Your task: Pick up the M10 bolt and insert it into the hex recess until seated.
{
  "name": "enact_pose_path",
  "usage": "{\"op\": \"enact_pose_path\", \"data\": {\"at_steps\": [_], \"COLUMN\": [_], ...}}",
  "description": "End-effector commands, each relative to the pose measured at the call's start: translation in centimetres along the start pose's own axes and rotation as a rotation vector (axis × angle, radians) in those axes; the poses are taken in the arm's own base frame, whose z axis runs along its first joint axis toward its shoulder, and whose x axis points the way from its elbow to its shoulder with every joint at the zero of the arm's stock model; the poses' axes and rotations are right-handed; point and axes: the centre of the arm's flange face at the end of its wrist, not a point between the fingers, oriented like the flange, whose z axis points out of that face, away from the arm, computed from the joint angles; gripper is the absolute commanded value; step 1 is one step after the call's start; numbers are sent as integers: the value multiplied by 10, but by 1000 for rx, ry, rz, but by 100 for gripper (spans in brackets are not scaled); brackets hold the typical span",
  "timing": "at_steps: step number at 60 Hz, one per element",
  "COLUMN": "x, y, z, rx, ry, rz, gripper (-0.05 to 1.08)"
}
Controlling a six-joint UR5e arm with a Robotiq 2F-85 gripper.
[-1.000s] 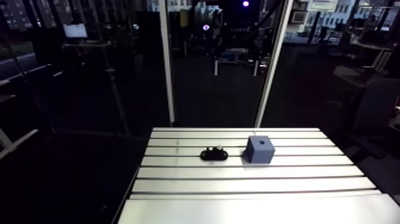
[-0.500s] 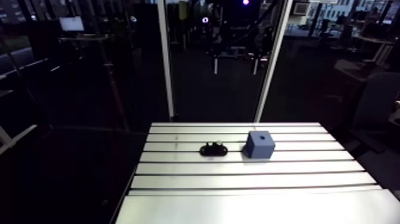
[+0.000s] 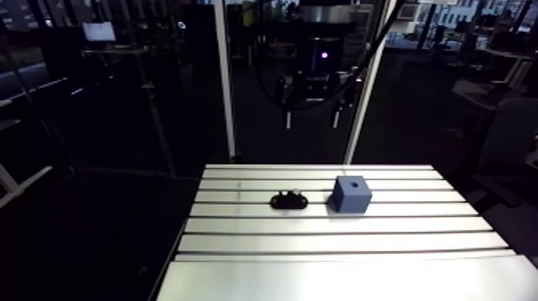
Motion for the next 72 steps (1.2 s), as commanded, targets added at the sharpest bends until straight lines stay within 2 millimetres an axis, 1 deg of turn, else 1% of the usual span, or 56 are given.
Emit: {"op": "enact_pose_path", "data": {"at_steps": [1, 2, 3, 4, 8, 12, 17, 20, 21, 23, 24, 25, 34, 35, 36, 37, 40, 42, 46, 48, 51, 52, 53, 54, 64, 68, 72], "x": [-2, -3, -3, -4, -3, -3, -3, -2, -2, -2, -2, -2, -1, -1, -1, 0, 0, -1, -1, -2, -1, -1, -1, -1, 0, 1, 3], "y": [-6, -10, -10, -15, -19, -18, -20, -20, -20, -20, -20, -21, -19, -19, -19, -19, -18, -17, -16, -16, -15, -14, -14, -13, -8, -4, -3], "z": [39, 45, 45, 51, 58, 66, 69, 80, 80, 90, 90, 95, 104, 105, 105, 106, 108, 116, 118, 122, 125, 128, 128, 132, 135, 136, 142], "rx": [1, 1, 1, 2, 1, 0, -1, -1, -1, -2, -2, -2, -1, -1, -1, -1, 0, 0, 1, 7, 10, 14, 14, 19, 35, 39, 42], "ry": [53, 55, 55, 57, 76, 91, 111, 107, 107, 97, 97, 92, 97, 96, 96, 95, 90, 78, 79, 80, 76, 74, 74, 69, 83, 88, 83], "rz": [-40, -48, -48, -61, -80, -89, -98, -98, -98, -99, -99, -99, -101, -101, -101, -102, -106, -117, -118, -118, -119, -119, -119, -120, -137, -133, -130], "gripper": [1, 1, 1, 1, 1, 1, 1, 1, 1, 1, 1, 1, 3, 5, 5, 8, 11, 15, 17, 22, 25, 27, 27, 31, 39, 39, 39]}}
